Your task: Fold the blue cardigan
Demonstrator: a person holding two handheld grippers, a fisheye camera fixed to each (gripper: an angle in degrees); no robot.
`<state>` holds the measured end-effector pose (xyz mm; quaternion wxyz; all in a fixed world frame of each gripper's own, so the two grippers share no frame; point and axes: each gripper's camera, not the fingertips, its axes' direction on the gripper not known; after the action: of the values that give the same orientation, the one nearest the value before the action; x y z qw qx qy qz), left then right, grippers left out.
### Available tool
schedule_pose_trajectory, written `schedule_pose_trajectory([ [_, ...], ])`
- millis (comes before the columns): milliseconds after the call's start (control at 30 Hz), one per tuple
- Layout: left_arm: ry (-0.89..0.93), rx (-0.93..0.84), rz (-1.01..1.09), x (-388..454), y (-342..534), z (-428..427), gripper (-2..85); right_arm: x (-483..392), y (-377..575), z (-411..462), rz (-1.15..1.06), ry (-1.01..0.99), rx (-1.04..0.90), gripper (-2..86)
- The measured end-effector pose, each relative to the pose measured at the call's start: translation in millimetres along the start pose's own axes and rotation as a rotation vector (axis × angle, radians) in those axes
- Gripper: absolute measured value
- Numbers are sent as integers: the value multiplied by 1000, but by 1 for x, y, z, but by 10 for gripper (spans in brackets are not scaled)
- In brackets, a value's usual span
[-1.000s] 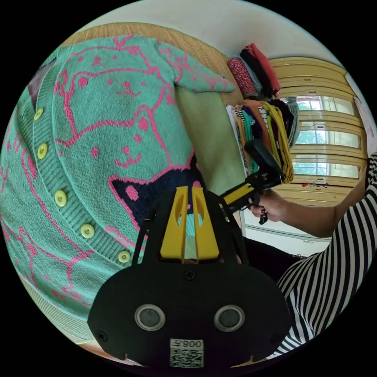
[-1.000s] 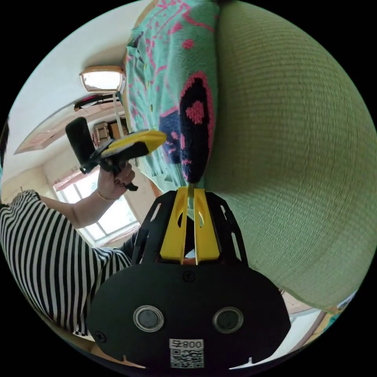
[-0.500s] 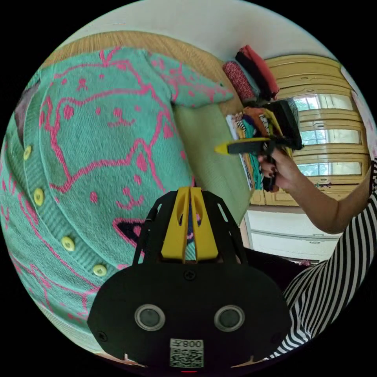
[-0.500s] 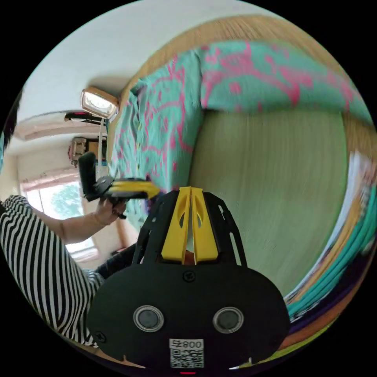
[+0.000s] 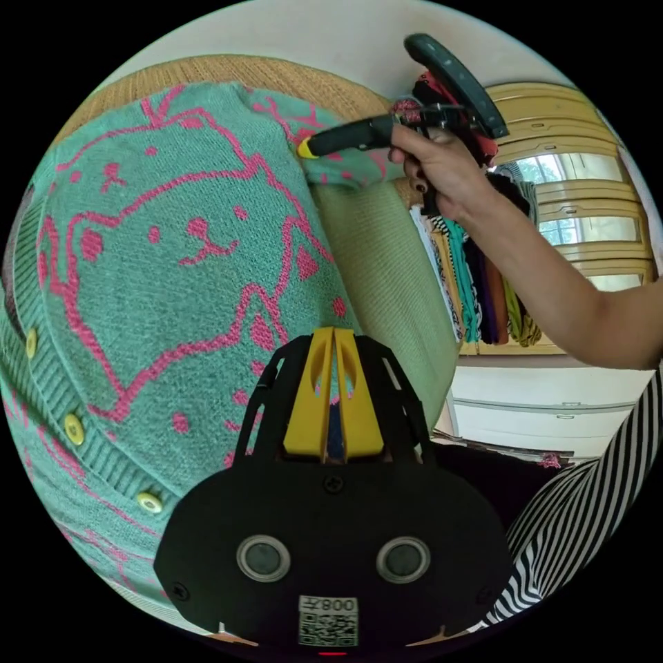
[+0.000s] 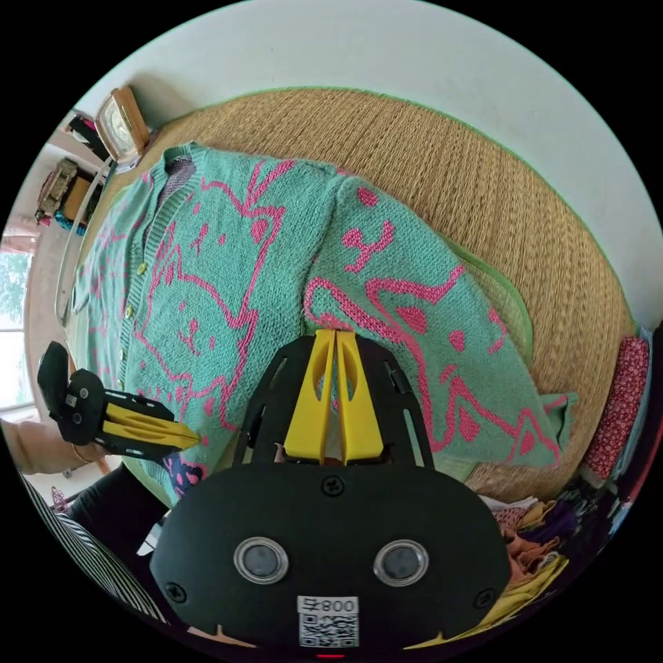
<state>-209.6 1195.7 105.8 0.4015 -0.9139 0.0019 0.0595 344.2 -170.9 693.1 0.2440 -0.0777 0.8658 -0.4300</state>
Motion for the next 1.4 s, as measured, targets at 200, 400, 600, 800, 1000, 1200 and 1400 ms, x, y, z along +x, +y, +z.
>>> schedule_pose_trajectory([
  [200, -158, 223, -175, -38, 28, -89, 2, -25, 6, -47, 43, -85, 114, 0],
  [400, -279, 267, -349, -98, 40, -134, 1, -50, -62, -75, -40, -43, 250, 0],
  [600, -252, 321, -329, -96, 55, -174, 1, -41, -121, -53, 19, -35, 115, 0],
  [800, -469, 507, -472, -126, 79, -247, 1, -87, -131, -87, -108, -68, 248, 1],
  [1000, -440, 479, -616, -183, 82, -277, 1, -95, -178, -61, -120, -80, 147, 0],
  [1200, -464, 561, -540, -164, 93, -304, 1, -100, -163, -88, -138, -131, 247, 0],
  [1400, -429, 434, -498, -187, 55, -301, 1, -131, -203, -78, -237, -143, 222, 0],
])
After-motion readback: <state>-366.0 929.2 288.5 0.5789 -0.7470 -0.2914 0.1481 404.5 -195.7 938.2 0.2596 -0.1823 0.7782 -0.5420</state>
